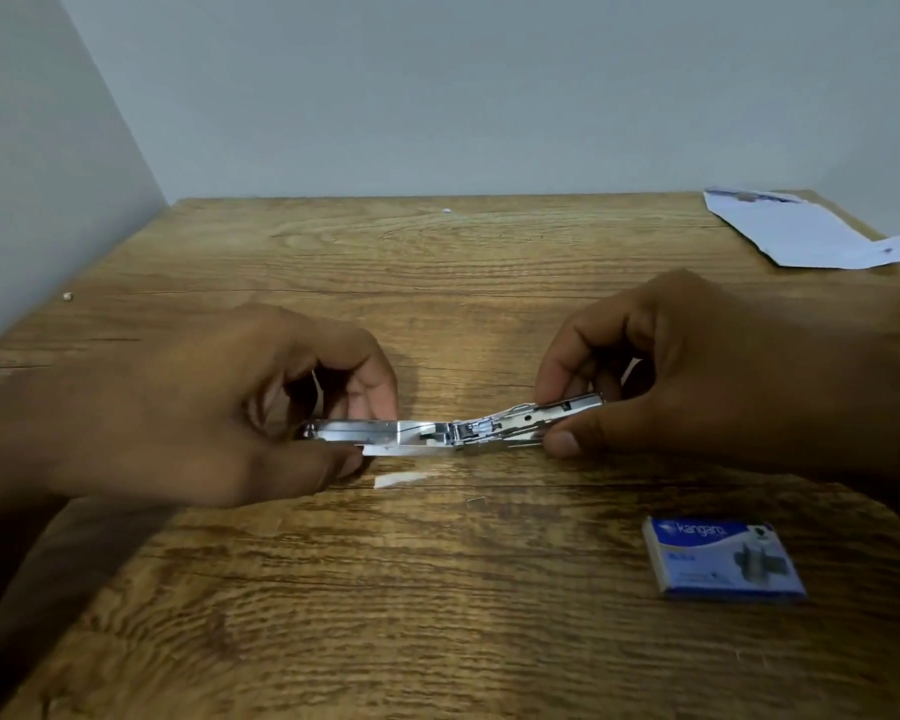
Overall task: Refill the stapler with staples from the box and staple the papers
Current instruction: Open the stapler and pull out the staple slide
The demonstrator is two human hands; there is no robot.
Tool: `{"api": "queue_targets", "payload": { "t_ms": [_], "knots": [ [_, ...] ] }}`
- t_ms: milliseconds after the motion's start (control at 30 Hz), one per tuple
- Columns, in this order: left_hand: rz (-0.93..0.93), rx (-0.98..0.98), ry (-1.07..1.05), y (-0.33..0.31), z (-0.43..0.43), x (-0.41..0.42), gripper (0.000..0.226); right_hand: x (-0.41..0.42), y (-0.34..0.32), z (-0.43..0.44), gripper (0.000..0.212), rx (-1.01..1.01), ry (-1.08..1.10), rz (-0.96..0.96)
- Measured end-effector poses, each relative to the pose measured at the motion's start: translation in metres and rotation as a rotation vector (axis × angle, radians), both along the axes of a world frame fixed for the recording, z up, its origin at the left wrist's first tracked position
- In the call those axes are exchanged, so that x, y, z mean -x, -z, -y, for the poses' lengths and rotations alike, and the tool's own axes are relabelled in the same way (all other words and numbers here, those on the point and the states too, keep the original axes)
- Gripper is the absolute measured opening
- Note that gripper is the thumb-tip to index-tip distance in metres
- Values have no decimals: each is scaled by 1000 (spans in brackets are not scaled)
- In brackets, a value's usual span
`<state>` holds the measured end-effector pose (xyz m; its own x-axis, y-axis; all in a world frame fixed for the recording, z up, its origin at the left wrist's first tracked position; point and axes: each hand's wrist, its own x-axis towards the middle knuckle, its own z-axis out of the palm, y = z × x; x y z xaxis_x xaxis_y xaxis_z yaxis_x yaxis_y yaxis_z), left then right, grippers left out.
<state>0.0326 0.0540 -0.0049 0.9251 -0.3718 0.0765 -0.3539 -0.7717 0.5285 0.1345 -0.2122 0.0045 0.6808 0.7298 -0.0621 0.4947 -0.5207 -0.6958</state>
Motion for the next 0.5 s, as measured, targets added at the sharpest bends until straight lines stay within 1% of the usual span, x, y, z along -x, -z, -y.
{"api": "queue_targets", "payload": {
  "t_ms": [33, 67, 167, 267, 333, 400, 500],
  "knots": [
    [56, -67, -16, 1, 1, -3, 37, 0, 1, 0, 20, 3, 1, 17],
    [98, -81, -42, 3, 2, -6, 37, 1, 2, -1, 20, 5, 5, 24],
    [116, -79, -86, 14, 1, -4, 37, 0, 5, -2, 22, -2, 1, 25],
    [77, -3, -85, 20, 0, -6, 39, -3, 5, 1, 24, -4, -11, -22],
    [57, 110, -95, 16, 4, -7, 38, -6, 3, 4, 26, -28, -11, -84],
    [59, 124, -37, 9, 12, -11, 34, -8, 2, 6, 28, -43, -22, -123],
    [69, 9, 67, 1, 31, -23, 30, -9, 3, 4, 22, -23, -24, -134]
  ]
}}
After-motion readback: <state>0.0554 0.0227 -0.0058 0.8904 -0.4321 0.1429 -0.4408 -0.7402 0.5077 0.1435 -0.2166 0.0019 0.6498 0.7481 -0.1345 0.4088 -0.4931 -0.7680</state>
